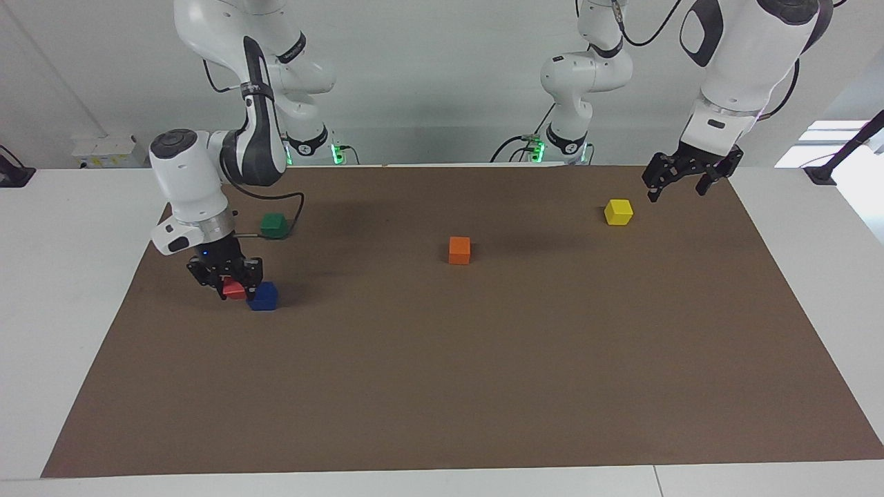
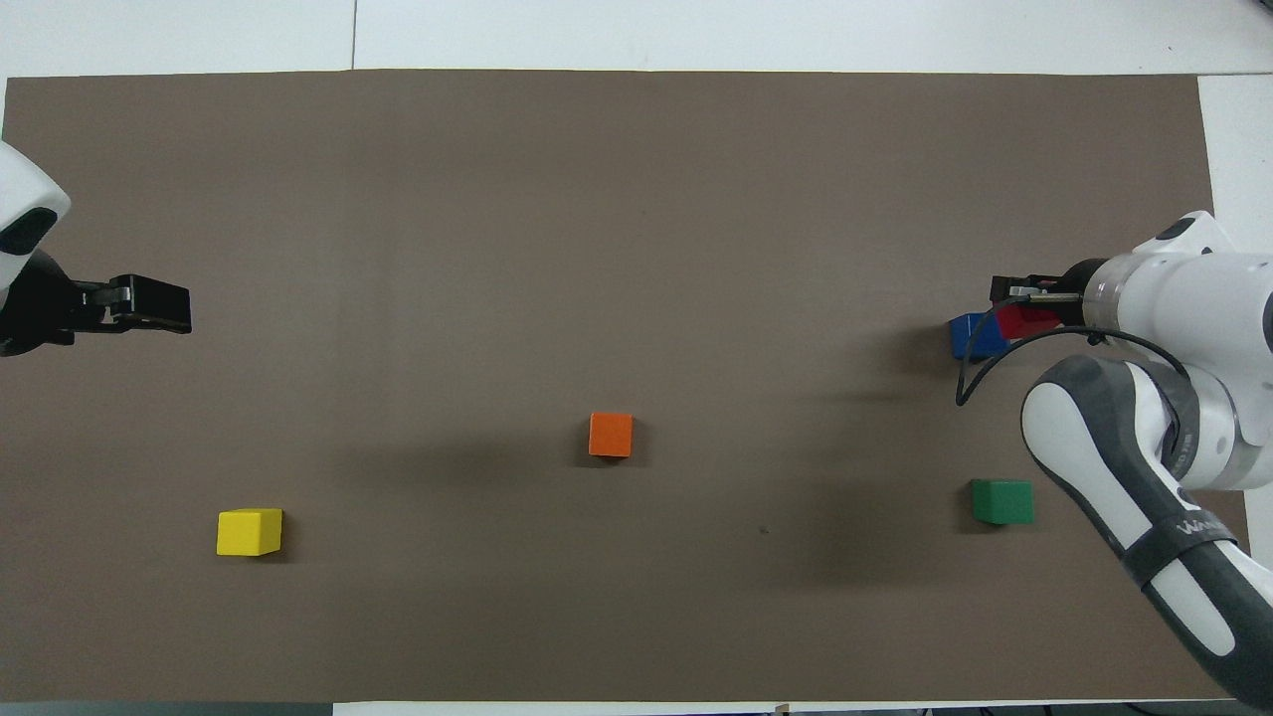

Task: Transfer red block to right arm and stack on blue block
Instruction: 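Lower the red cube onto the blue cube with the right gripper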

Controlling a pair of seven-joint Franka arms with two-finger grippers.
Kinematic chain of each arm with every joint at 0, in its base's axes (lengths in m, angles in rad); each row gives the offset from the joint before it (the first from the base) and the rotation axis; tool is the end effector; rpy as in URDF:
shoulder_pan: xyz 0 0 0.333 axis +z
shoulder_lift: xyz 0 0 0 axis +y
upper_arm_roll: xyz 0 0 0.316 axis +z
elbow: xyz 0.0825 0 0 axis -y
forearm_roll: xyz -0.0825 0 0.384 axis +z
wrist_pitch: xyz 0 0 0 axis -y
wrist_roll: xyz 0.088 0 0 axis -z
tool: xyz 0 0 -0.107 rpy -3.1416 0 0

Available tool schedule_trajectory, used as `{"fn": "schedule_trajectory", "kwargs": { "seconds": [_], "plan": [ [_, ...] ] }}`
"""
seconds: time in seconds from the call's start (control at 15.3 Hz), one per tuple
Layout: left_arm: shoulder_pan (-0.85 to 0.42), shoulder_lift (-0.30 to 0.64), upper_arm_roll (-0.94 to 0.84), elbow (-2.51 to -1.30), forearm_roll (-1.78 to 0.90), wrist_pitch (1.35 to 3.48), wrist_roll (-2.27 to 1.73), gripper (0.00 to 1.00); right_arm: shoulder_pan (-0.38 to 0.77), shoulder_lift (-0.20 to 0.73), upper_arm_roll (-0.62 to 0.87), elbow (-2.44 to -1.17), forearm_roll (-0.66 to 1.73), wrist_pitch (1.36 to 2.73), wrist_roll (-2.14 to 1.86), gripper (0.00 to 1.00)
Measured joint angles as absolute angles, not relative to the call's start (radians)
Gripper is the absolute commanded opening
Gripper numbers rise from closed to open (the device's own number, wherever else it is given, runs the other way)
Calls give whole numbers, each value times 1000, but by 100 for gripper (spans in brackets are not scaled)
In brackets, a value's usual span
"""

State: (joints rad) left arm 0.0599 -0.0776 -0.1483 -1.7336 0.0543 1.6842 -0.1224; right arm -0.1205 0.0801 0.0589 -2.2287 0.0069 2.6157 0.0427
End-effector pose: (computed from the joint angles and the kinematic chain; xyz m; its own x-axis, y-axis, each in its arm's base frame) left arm 0.5367 -0.0451 0.5992 0.9990 0.0278 0.0349 0.0299 -0.9976 -0.0617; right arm 0.5622 -0.0351 0.3687 0.9472 -0.1088 0.3015 -0.1069 -0.9940 -0.0227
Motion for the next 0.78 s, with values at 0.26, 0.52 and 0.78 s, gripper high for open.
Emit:
{"fn": "schedule_trajectory", "kwargs": {
  "seconds": [0.26, 0.52, 0.78],
  "plan": [
    [60, -78, -148, -1734, 54, 1686, -122, 100, -112, 61, 60, -2280, -39, 2691, 98, 0],
    [60, -78, -148, -1734, 54, 1686, -122, 100, -110, 55, 60, -2330, -42, 2776, 115, 0],
    [60, -78, -148, -1734, 54, 1687, -122, 100, -106, 54, 60, -2344, -43, 2788, 152, 0]
  ]
}}
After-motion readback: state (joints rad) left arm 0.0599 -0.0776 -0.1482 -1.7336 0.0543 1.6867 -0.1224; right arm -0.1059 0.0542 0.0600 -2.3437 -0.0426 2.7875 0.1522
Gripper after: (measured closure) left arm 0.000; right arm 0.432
